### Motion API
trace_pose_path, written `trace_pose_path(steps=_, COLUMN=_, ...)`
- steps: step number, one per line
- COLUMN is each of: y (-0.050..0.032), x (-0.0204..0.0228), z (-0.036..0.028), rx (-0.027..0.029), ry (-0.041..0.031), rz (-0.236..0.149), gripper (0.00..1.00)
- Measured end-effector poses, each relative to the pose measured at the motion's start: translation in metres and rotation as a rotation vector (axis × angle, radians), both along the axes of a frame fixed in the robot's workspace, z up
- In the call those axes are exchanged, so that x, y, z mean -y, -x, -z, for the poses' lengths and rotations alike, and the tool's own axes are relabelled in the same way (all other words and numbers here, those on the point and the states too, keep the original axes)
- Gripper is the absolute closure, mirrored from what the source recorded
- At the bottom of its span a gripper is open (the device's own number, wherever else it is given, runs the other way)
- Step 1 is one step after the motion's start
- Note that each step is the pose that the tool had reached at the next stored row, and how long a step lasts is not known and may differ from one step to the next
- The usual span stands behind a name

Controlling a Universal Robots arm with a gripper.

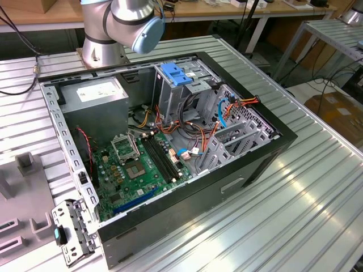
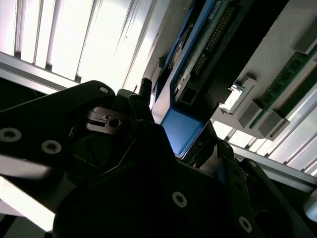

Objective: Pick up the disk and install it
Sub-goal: 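Pick up the disk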

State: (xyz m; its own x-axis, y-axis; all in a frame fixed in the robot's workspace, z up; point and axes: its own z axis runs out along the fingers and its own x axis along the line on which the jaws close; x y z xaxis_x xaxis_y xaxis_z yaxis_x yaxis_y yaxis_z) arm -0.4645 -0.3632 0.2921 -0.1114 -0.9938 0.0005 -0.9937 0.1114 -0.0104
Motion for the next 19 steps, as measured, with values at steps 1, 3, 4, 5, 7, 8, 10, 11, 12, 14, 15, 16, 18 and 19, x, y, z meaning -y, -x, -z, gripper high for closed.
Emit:
trace_pose_path(steps=1, y=0.0000, x=0.0000, z=0.0000, rx=0.0000, ry=0.0000, rz=0.000, gripper=0.44)
trace_pose_path(steps=3, y=0.0000, x=0.0001, z=0.0001, rx=0.0000, ry=0.0000, rz=0.000, gripper=0.44)
trace_pose_path(steps=4, y=0.0000, x=0.0001, z=0.0001, rx=-0.0001, ry=0.0000, rz=0.000, gripper=0.45)
trace_pose_path(steps=5, y=0.0000, x=0.0001, z=0.0001, rx=-0.0001, ry=0.0001, rz=0.000, gripper=0.52)
trace_pose_path(steps=7, y=0.0000, x=0.0000, z=0.0001, rx=0.0000, ry=0.0000, rz=0.000, gripper=0.59)
trace_pose_path(steps=8, y=0.0000, x=0.0001, z=0.0001, rx=0.0000, ry=0.0000, rz=0.000, gripper=0.59)
trace_pose_path(steps=10, y=0.0000, x=0.0001, z=0.0002, rx=0.0000, ry=0.0000, rz=0.000, gripper=0.59)
trace_pose_path(steps=11, y=0.0000, x=0.0003, z=0.0003, rx=0.0001, ry=-0.0001, rz=0.000, gripper=0.59)
trace_pose_path(steps=12, y=0.0001, x=0.0010, z=0.0002, rx=0.0001, ry=0.0000, rz=-0.001, gripper=0.59)
trace_pose_path(steps=14, y=0.0005, x=0.0023, z=0.0003, rx=0.0009, ry=0.0000, rz=-0.003, gripper=0.59)
trace_pose_path(steps=15, y=0.0005, x=0.0024, z=0.0003, rx=0.0010, ry=0.0000, rz=-0.004, gripper=0.59)
trace_pose_path(steps=16, y=0.0005, x=0.0025, z=0.0003, rx=0.0010, ry=0.0000, rz=-0.005, gripper=0.59)
trace_pose_path(steps=18, y=0.0005, x=0.0025, z=0.0003, rx=0.0011, ry=0.0000, rz=-0.005, gripper=0.62)
trace_pose_path(steps=19, y=0.0005, x=0.0025, z=0.0003, rx=0.0010, ry=0.0000, rz=-0.005, gripper=0.62)
